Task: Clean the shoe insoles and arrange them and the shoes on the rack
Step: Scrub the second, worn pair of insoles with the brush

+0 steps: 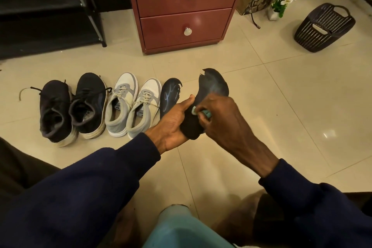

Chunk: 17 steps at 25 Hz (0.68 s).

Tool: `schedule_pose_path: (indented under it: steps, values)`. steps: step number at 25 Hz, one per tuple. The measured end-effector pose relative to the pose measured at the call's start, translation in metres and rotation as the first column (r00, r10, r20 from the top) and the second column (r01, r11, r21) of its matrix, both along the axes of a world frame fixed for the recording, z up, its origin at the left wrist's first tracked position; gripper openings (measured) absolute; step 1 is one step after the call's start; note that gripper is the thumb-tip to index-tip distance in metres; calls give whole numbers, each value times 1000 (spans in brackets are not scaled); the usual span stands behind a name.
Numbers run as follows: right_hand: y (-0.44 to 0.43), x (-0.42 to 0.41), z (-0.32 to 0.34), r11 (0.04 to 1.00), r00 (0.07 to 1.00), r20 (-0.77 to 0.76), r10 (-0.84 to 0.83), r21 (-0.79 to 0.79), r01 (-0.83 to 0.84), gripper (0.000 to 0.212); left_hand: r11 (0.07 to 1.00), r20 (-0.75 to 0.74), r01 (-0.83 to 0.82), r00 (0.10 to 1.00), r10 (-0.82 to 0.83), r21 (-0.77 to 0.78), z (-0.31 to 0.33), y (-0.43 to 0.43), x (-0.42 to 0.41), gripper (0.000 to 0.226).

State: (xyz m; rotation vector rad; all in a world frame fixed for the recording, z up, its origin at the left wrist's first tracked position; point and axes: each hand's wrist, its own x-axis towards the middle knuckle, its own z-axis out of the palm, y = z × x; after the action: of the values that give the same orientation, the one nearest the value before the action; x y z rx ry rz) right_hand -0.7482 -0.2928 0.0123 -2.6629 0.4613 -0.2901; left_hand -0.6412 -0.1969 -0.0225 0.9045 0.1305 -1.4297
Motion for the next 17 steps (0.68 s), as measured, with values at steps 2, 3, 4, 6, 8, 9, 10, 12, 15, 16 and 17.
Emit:
schedule_pose_path:
  steps: [2, 3, 4, 6, 8, 9, 10, 12, 15, 16, 17]
  values:
    - [-26, 0, 1, 979, 984, 12, -178, -101, 178, 7, 1000, -11, -3, 1000, 2, -31, 5, -2, -1, 36]
    - [-36, -2, 1, 958, 964, 7, -266, -110, 265, 9, 999, -17, 9, 1000, -10, -49, 5, -3, -2, 39]
    - [-39, -4, 1, 946, 949, 5, -314, -89, 313, 11, 998, -19, 18, 1000, -19, -57, 5, -3, -3, 39]
    - [-19, -3, 0, 969, 969, 22, -245, -27, 245, 11, 999, -12, 9, 1000, -10, -41, 2, -2, -1, 35]
    - [11, -3, -3, 999, 998, 29, -52, 4, 52, 12, 1000, 8, 6, 1000, -6, -13, -4, 0, 2, 32]
    - [14, -3, -4, 1000, 999, 34, 4, -1, -4, 12, 1000, 14, 5, 1000, -5, 2, -4, 1, 2, 32]
    - [6, -2, -4, 1000, 999, 36, -11, -19, 12, 10, 1000, 6, 4, 1000, -4, -12, -4, 0, 2, 33]
    - [-22, -2, -3, 981, 983, 47, -177, -72, 180, 6, 999, -10, 19, 1000, -19, -47, 0, -2, -1, 37]
    - [-37, -7, -3, 961, 958, 77, -275, 3, 276, 8, 997, -11, 35, 999, -35, -64, 1, -3, -4, 42]
    - [-30, -6, -3, 970, 969, 78, -236, 73, 231, 8, 997, -12, 28, 999, -29, -70, 1, -2, -2, 43]
    - [-23, -5, -3, 972, 979, 71, -193, 148, 181, 9, 997, -22, 18, 1000, -19, -73, -1, -1, 0, 45]
